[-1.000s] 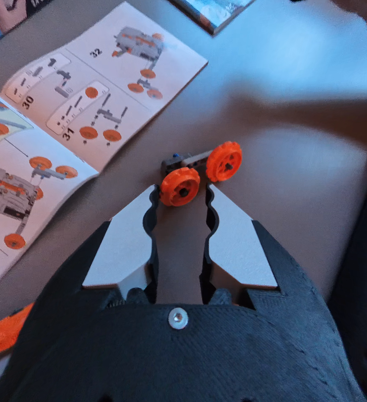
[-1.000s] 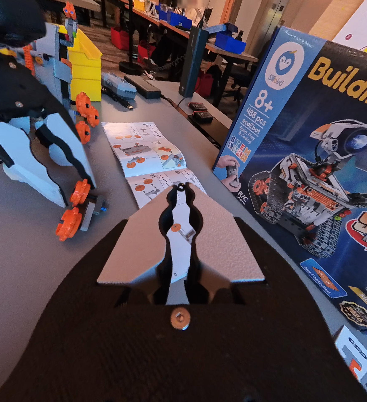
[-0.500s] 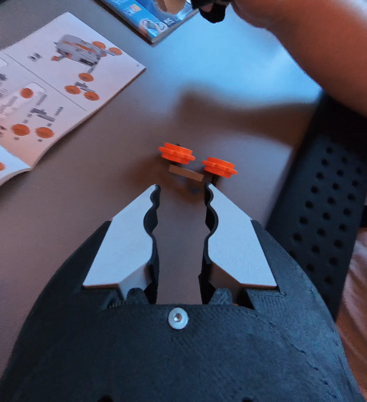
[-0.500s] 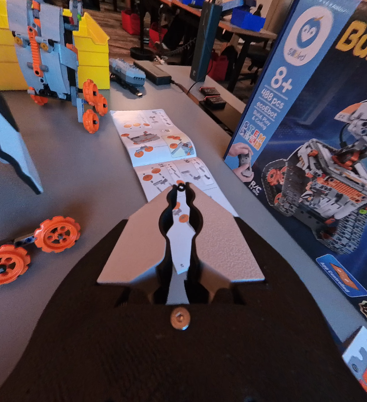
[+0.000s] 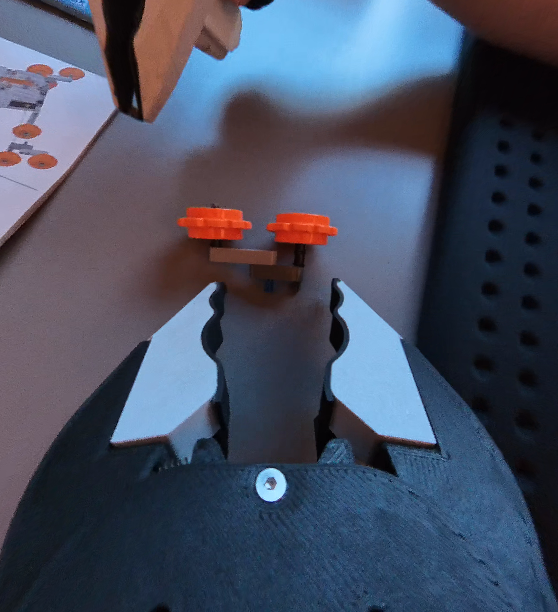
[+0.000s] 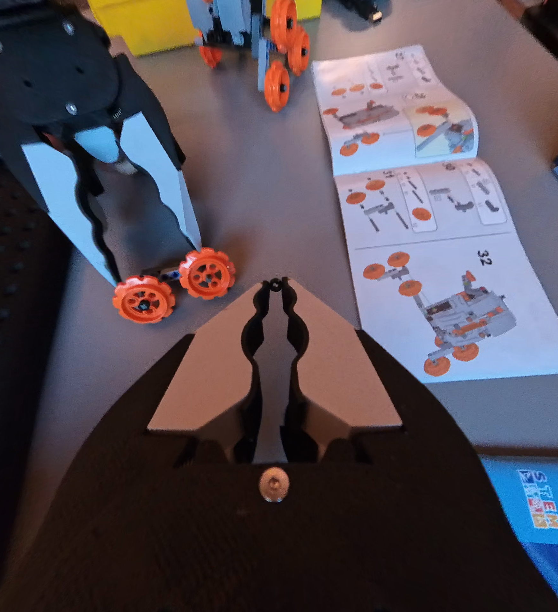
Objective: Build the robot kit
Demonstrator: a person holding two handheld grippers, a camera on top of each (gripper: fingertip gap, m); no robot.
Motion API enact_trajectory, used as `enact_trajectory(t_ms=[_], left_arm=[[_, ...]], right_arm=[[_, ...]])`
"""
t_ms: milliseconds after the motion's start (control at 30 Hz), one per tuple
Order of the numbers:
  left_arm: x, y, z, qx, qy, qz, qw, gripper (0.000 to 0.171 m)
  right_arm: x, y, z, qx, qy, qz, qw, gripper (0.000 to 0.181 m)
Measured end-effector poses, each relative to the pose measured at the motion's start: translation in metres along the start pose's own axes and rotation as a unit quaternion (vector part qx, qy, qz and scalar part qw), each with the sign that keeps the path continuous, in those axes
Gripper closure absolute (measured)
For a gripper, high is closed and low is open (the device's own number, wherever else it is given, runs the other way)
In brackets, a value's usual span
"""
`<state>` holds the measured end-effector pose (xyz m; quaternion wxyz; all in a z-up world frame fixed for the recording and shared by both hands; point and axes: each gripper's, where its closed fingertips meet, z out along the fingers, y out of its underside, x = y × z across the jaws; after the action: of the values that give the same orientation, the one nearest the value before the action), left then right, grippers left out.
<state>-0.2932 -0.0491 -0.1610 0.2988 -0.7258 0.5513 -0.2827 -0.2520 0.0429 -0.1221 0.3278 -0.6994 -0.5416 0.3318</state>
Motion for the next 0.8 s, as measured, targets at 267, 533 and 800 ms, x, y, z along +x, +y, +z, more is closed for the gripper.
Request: enact_trajectory(t_ms=[267,533,800], left_arm=[[0.000,-0.011,0.011,0.020,0.006,-0.014,1.000,0.139],[-0.018,-0.009,-0.005,0.005,-0.154,0.071,0.985,0.140],[-0.024,-0.006,-0.025,0.016,-0.212,0.061,0.975,0.140]], right_arm=[[0.000,0.010,0.007,-0.021,0.000,0.000,1.000,0.175],[-0.020,0.027,0.008,-0.045,-0.077,0.070,0.994,0.175],[-0.038,0.043,0.018,-0.114,-0.080,0.015,0.990,0.164]])
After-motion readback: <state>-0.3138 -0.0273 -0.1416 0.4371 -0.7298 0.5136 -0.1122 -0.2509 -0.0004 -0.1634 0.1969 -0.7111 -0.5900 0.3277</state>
